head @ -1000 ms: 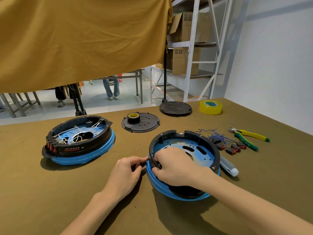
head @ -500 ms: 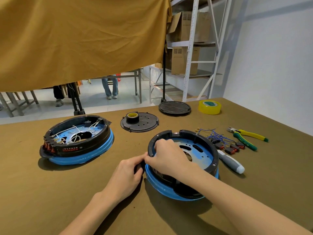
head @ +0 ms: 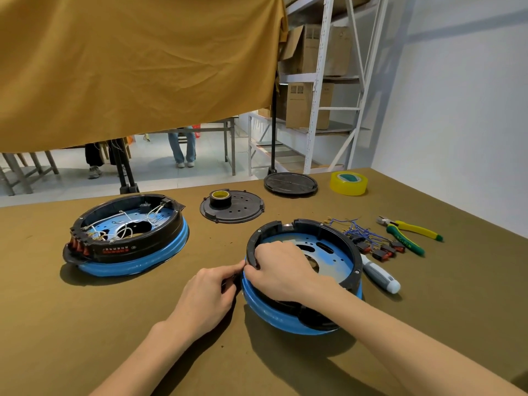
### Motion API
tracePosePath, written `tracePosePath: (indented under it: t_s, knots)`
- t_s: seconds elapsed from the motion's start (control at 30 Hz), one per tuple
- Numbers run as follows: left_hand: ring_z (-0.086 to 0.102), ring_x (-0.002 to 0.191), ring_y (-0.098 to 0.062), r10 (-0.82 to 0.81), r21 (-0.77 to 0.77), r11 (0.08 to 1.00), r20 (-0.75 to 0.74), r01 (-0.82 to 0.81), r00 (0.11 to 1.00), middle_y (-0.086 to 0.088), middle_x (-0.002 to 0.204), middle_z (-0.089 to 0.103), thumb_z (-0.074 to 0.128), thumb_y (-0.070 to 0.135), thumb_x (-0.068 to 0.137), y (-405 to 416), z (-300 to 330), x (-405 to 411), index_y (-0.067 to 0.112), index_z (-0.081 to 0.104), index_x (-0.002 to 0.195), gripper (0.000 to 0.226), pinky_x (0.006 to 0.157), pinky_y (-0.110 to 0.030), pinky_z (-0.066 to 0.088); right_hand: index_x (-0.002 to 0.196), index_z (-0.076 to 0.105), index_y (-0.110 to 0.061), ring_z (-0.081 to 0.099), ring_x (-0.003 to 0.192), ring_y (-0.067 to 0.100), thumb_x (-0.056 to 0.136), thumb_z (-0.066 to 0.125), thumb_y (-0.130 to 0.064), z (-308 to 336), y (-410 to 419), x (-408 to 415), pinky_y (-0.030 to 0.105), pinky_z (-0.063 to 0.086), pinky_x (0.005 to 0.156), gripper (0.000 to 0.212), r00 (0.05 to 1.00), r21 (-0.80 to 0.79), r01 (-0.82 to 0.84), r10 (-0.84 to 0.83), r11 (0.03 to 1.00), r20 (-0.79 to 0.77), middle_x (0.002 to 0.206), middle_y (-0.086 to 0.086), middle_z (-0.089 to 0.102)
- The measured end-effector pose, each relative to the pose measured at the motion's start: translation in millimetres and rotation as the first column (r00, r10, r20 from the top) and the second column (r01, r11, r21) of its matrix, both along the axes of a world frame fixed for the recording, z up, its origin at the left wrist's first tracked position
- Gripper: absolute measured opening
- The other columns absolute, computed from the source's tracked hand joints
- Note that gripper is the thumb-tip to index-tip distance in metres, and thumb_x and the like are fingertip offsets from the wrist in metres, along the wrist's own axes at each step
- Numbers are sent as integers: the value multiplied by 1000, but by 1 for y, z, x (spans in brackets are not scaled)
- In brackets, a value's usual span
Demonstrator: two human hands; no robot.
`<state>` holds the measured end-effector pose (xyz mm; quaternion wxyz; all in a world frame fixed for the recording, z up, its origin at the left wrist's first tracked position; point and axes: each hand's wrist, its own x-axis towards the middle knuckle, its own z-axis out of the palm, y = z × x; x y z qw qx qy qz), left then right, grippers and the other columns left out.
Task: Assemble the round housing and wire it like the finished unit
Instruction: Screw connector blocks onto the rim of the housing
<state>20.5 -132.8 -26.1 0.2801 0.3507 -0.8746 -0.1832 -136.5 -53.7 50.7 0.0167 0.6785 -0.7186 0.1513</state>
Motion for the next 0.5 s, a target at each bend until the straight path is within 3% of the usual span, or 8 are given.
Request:
tracePosePath:
  t_s: [0.07, 0.13, 0.2, 0.23, 0.3, 0.37, 0.43, 0.5]
  knots:
    - [58, 112, 11, -19, 61, 998, -33, 21, 999, 23, 128, 65, 61, 21, 100, 1, 2, 0, 36, 56, 141, 44, 100, -15, 48, 67, 52, -17, 44, 50, 16, 100, 52, -48, 2, 5, -7, 28, 33, 48, 45, 999, 23, -32, 31, 999, 38, 58, -1, 48]
    - [56, 106, 20, -36, 144, 988, -105, 51, 994, 32, 121, 62, 55, 32, 103, 4, 4, 0, 44, 57, 134, 33, 95, -10, 47, 89, 64, -15, 54, 66, 17, 98, 50, -57, 3, 16, -15, 28, 39, 57, 46, 991, 65, -71, 63, 995, 115, 78, 1, 60]
    - [57, 112, 13, -20, 235, 970, -193, 66, 981, 33, 120, 58, 47, 50, 101, 9, 7, -5, 48, 52, 130, 29, 94, -14, 48, 108, 65, -19, 56, 82, 13, 96, 51, -61, 0, 31, -24, 28, 43, 67, 46, 991, 67, -92, 85, 994, 101, 100, -4, 60]
    - [55, 119, 8, -4, 280, 957, -233, 71, 972, 29, 128, 54, 43, 56, 99, 12, 7, -9, 44, 48, 137, 40, 98, -16, 45, 111, 64, -21, 56, 86, 13, 96, 52, -60, -2, 39, -26, 28, 44, 69, 44, 991, 77, -113, 107, 991, 75, 103, -7, 58]
    - [42, 133, 1, 22, 345, 935, -289, 83, 957, 23, 146, 38, 40, 57, 101, 19, 8, -19, 36, 32, 154, 57, 109, -24, 37, 105, 65, -23, 57, 83, 12, 98, 51, -57, -4, 50, -28, 28, 47, 68, 38, 983, 107, -176, 168, 979, 77, 97, -8, 56]
    - [30, 139, 1, 8, 400, 905, -361, 147, 933, 23, 155, 27, 39, 58, 102, 25, 10, -26, 39, 17, 160, 65, 117, -32, 28, 102, 69, -28, 59, 83, 6, 97, 47, -62, 0, 53, -33, 23, 49, 70, 41, 958, 68, -208, 189, 976, 216, 93, -12, 61]
    - [24, 140, 6, -28, 415, 884, -412, 215, 911, 31, 155, 18, 41, 73, 95, 26, 12, -29, 46, 9, 160, 77, 118, -32, 24, 99, 73, -32, 62, 89, 0, 97, 49, -61, 4, 52, -46, 22, 52, 77, 38, 910, -54, -161, 169, 986, 380, 93, -17, 66]
    - [24, 139, 8, -58, 413, 877, -417, 246, 907, 36, 154, 16, 47, 74, 92, 26, 14, -32, 49, 9, 159, 80, 117, -30, 24, 91, 74, -26, 63, 86, 3, 100, 56, -45, 5, 47, -69, 29, 53, 79, 27, 896, -241, -15, 120, 970, 427, 89, -15, 67]
